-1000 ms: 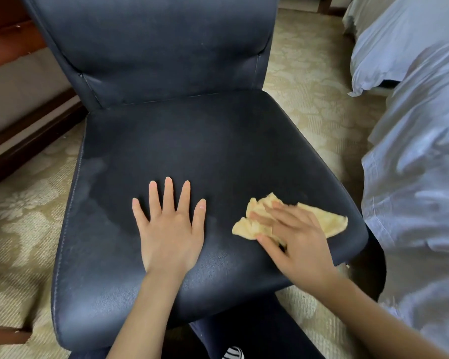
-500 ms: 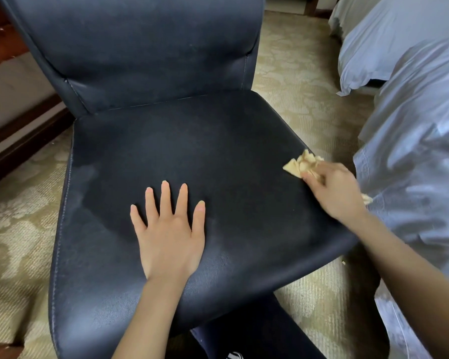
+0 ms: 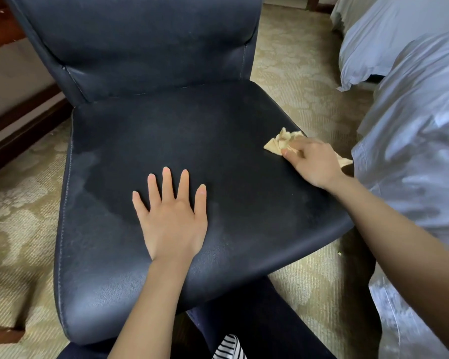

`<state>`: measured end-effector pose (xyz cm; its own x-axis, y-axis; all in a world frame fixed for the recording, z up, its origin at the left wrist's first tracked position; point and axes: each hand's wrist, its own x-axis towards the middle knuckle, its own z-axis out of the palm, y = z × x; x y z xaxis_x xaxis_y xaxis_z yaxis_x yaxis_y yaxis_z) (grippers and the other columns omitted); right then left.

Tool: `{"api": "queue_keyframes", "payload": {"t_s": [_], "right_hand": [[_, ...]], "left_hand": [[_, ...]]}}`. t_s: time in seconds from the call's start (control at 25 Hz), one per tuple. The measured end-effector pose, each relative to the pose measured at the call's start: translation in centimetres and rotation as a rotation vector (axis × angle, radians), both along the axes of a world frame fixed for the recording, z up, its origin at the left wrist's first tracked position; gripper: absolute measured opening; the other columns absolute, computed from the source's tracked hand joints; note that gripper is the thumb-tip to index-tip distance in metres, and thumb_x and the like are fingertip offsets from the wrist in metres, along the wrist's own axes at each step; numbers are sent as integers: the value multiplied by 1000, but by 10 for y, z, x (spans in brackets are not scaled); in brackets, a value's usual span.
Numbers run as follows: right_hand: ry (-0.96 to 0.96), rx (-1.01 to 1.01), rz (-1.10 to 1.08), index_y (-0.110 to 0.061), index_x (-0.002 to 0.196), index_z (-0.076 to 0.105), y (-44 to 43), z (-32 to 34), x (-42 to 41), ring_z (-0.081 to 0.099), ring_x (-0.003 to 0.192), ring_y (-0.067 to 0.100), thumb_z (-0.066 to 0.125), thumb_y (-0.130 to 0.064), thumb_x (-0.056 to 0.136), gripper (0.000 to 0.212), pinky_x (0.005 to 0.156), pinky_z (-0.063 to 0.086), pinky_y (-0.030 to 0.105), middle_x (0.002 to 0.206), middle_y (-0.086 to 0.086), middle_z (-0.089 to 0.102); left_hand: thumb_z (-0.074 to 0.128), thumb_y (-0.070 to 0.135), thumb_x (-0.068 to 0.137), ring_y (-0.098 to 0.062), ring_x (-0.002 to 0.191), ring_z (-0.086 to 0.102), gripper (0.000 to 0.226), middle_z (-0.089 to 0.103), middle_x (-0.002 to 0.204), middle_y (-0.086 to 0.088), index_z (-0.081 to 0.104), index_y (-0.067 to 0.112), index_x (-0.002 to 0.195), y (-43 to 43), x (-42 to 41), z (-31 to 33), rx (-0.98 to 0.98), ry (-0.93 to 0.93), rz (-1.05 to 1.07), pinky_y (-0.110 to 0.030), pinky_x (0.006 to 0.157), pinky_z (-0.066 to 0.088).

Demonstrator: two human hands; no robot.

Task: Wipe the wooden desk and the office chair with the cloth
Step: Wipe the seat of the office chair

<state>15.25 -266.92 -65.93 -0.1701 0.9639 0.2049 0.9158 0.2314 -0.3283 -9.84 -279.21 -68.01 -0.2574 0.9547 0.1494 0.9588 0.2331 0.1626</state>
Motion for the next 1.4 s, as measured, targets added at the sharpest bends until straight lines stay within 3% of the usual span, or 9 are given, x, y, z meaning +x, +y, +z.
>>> {"api": "queue_keyframes", "payload": {"t_s": [0.08,0.16,0.4,0.6,0.8,1.0,1.12,1.28,1.4], "right_hand": [[0,144,38,-13,72,63,-42,-9,-2,60,88,34,57,-28,91,25,79,41,37,84,9,65],[40,251,-13,-9,92,74,-85,-25,-10,62,90,34,51,-32,88,33,83,43,41,97,14,70],[214,341,-91,-18,119,64,-187,-76,-43,49,116,23,52,-31,87,36,103,30,39,123,-4,59],[80,305,-42,-15,116,67,-138,-47,-29,51,109,24,49,-36,90,38,93,37,36,117,3,65],[-54,95,-148,0,86,65,-26,-8,-35,54,100,36,52,-32,94,36,78,41,39,95,20,64],[-89,-149,-245,-5,106,61,59,8,-55,53,105,37,38,-35,97,39,77,36,35,112,20,59],[-127,-131,-246,-12,106,62,62,6,-66,48,113,34,34,-34,97,37,86,37,38,116,15,58],[-124,-75,-123,-11,96,65,12,4,-81,47,111,33,43,-33,95,31,82,36,38,105,16,60],[-171,70,61,-9,95,69,-45,-2,-99,52,99,33,48,-31,94,30,81,43,42,100,11,66]], "left_hand": [[-19,58,79,-23,146,0,81,9,159,2,14,34,150,0,-3,-1,4,6,-4,-49,115,-1],[-18,58,80,-22,146,1,80,11,159,3,16,35,149,0,-7,-2,12,5,-8,-49,115,-1],[-16,58,81,-21,146,1,79,12,159,4,17,37,149,0,-16,0,4,-5,-24,-47,116,0],[-17,58,81,-21,146,2,79,12,159,4,18,36,149,0,-17,-1,8,-22,-35,-47,116,0],[-18,57,80,-20,146,3,82,15,158,5,23,36,147,-1,-15,0,39,-79,-25,-46,116,-2],[-11,55,85,-20,146,4,77,18,158,2,29,33,146,-1,-14,4,50,-114,-35,-44,116,-3],[6,50,94,-20,146,4,63,18,158,-1,35,27,145,-4,-18,6,66,-168,-72,-42,118,-3],[28,42,99,-12,146,0,51,14,158,1,46,17,139,-13,-37,9,188,-484,-198,-21,116,-1],[32,36,100,-20,146,7,46,20,157,-5,47,14,138,-19,-69,12,251,-407,-139,-32,118,5]]}}
